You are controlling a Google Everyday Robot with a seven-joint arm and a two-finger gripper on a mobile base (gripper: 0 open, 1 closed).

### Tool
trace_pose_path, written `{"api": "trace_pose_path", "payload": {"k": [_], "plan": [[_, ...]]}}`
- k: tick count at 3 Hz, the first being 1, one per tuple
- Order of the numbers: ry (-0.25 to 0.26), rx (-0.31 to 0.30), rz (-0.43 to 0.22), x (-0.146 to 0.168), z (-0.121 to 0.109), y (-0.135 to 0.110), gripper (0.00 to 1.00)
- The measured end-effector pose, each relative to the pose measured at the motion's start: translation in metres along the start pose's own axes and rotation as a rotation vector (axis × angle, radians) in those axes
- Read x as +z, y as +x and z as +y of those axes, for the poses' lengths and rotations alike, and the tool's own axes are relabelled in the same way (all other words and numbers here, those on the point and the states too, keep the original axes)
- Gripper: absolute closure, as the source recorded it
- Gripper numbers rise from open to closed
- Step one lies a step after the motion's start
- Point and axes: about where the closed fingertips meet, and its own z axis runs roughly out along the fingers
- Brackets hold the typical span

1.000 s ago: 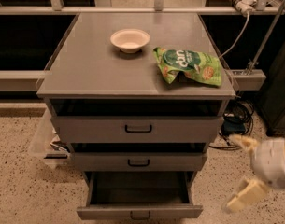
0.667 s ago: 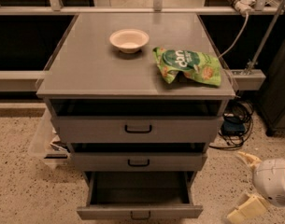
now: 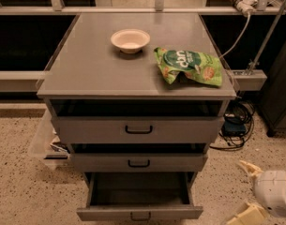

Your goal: Close bottom drawer

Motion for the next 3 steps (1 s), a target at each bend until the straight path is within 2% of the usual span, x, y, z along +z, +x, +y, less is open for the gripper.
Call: {"api": "trace_pose_path", "payload": {"k": [1,2,3], "plan": [[-0.046,0.069,-0.083,0.045,0.000,0.033,0.00],[-0.096,0.112,-0.156,0.100,-0.016,0.067,0.00],[-0.168,0.132,-0.216,0.162,-0.032,0.088,0.00]]}}
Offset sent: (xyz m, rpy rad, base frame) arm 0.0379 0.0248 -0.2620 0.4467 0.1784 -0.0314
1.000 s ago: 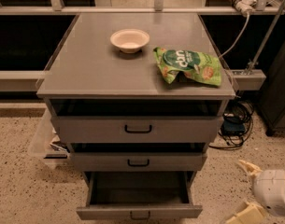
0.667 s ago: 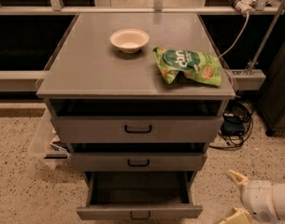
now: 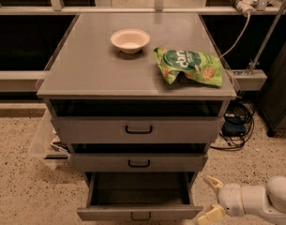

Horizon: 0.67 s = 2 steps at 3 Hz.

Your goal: Close bottom drawer

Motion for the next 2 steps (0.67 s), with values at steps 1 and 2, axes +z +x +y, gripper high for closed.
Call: {"api": "trace_pose_path", "payload": {"k": [1,2], "plan": [[-0.064,0.038,-0.035,0.041,-0.015,0.026,0.00],[-0.081,0.057,-0.045,0.052,-0.014,0.035,0.18]]}}
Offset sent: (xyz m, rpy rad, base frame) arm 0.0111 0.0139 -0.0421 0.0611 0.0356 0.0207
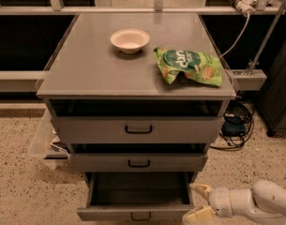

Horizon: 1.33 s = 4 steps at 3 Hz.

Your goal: Close bottom drawer

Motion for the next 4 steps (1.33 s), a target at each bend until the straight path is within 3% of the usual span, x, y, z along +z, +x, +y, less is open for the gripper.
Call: {"api": "trace_pose_path", "payload": {"k": [2,3,4], "plan": [[0.000,0.000,0.000,0.000,0.000,0.000,0.64],[-0.002,0.029,-0.033,0.009,-0.007,0.019,0.88],[-0.002,0.105,-0.098,0.031,-0.033,0.069,1.00]]}}
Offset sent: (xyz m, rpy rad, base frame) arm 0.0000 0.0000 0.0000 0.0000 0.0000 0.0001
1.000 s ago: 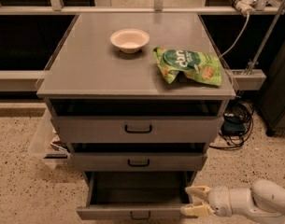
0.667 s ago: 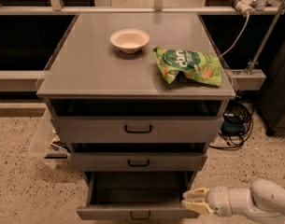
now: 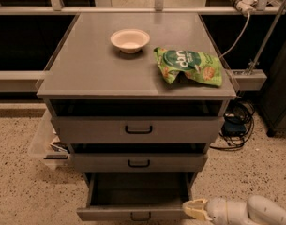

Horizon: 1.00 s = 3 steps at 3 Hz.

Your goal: Close bottom drawer

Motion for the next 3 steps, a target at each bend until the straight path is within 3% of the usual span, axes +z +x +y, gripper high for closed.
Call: {"api": "trace_pose_path", "payload": {"k": [2,3], "plan": [[-0.023,0.199,-0.048,0.060,-0.042,0.113,1.00],[0.000,0.260,-0.030,0.081,-0.061,0.155,1.00]]}}
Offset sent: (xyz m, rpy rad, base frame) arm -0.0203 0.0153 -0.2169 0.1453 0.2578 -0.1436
